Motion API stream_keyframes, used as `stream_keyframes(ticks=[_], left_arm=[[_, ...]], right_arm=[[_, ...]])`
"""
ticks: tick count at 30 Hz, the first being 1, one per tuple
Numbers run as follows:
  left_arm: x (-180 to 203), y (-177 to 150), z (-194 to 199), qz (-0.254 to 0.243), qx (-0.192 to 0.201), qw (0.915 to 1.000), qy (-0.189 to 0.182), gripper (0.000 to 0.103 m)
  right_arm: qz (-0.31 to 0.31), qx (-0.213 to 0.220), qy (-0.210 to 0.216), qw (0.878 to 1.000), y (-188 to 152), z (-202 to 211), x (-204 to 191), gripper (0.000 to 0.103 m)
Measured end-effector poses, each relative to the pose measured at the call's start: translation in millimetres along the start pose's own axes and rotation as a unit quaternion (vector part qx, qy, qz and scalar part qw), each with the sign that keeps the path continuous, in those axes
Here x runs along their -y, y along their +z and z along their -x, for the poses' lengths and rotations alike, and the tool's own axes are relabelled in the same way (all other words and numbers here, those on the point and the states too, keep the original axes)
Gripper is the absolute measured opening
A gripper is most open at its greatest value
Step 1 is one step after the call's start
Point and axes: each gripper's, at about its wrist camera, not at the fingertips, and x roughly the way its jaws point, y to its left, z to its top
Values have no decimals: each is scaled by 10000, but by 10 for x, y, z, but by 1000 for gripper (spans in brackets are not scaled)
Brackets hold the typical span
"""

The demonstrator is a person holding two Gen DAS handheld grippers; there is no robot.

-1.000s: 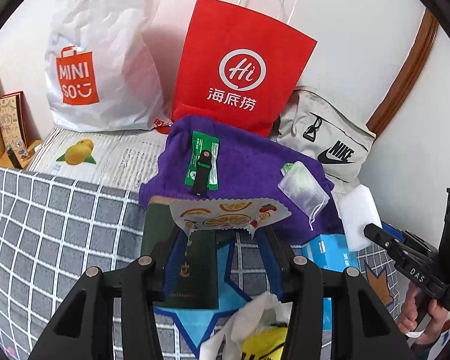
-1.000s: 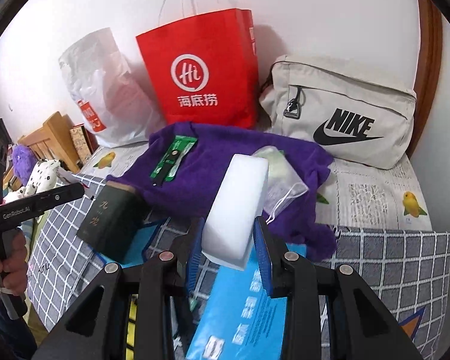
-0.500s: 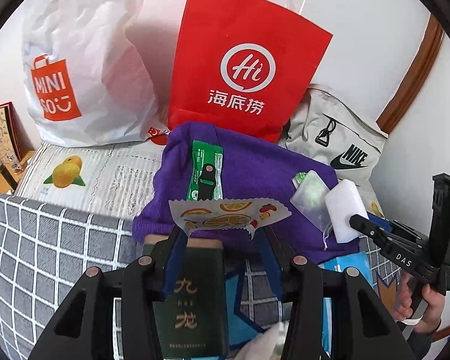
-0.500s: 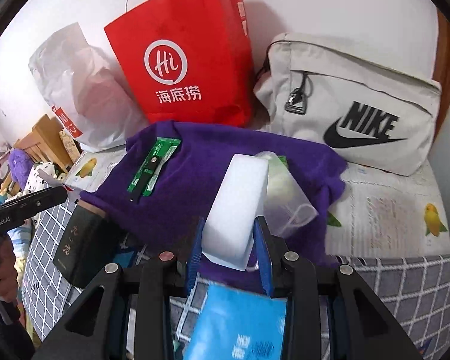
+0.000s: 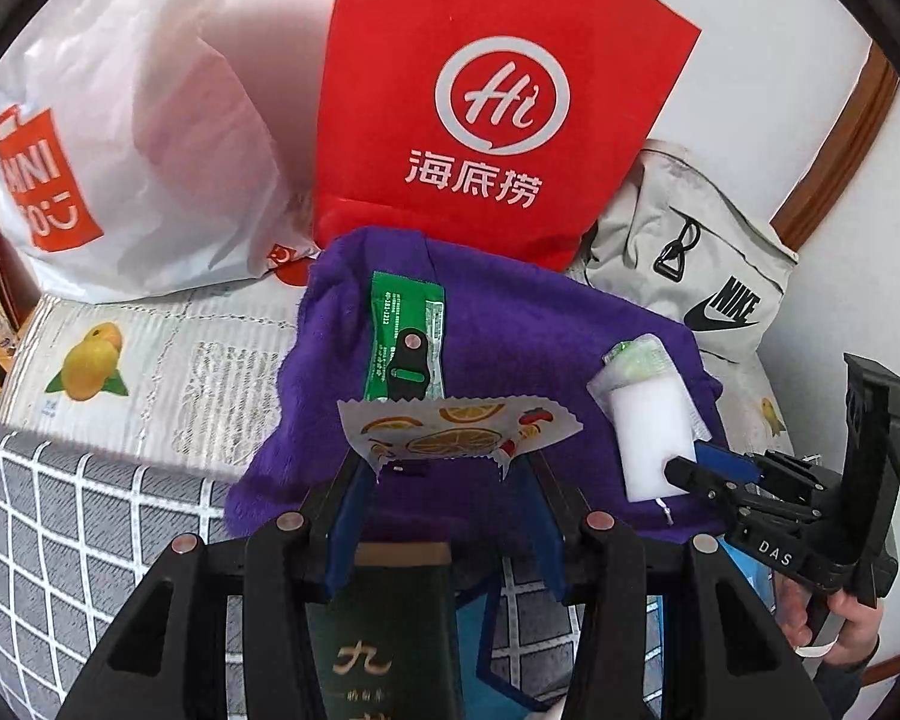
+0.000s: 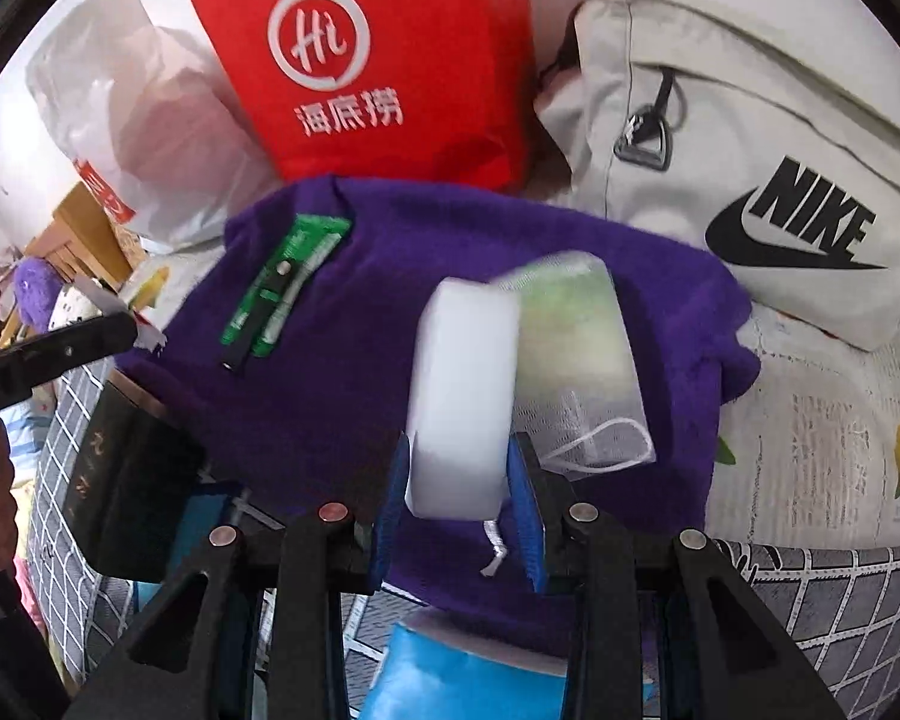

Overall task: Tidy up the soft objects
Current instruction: 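Carry the snack packet and white sponge onto the purple towel with both tools, then open both tools to release the packet and sponge on the towel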

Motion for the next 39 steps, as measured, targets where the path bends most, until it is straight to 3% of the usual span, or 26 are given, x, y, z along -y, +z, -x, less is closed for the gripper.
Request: stream_keyframes(ticks=[4, 6, 14, 26, 36, 39], left_arm=[[10, 67, -138, -46, -138, 9999, -13, 46], [6, 91, -206, -37, -220, 9997, -32, 46], [23, 183, -472, -136, -581, 9982, 75, 46], [89, 253, -799, -374, -988, 9937, 384, 46], [144, 300, -926, -540, -1014, 9905, 756, 68], [159, 335, -890, -553, -961, 9905, 812, 70]], right_arm=[[41, -49, -14, 10000, -22, -36, 27, 35], [27, -56, -22, 10000, -33, -27, 48, 41], [-78, 161, -167, 9997, -131, 152, 164, 49], [-289, 246, -339, 9987, -226, 254, 271, 50], [-318, 68, -418, 9986, -240, 147, 301, 50], [-312, 61, -409, 9987, -248, 157, 278, 50]])
